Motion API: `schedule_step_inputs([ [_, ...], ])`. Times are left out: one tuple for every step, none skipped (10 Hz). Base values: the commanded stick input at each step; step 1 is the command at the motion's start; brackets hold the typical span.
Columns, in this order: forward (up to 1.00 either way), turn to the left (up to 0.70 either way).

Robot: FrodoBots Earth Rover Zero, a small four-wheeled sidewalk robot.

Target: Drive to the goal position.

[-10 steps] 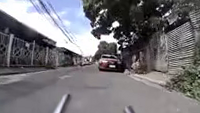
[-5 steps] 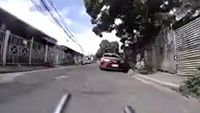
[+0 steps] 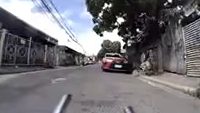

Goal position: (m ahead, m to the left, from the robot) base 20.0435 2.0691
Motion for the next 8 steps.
schedule_step_inputs([
  [1.0, 0.0],
  [1.0, 0.0],
  [1.0, 0.0],
  [1.0, 0.0],
  [1.0, 0.0],
  [1.0, 0.0],
  [1.0, 0.0],
  [1.0, 0.0],
])
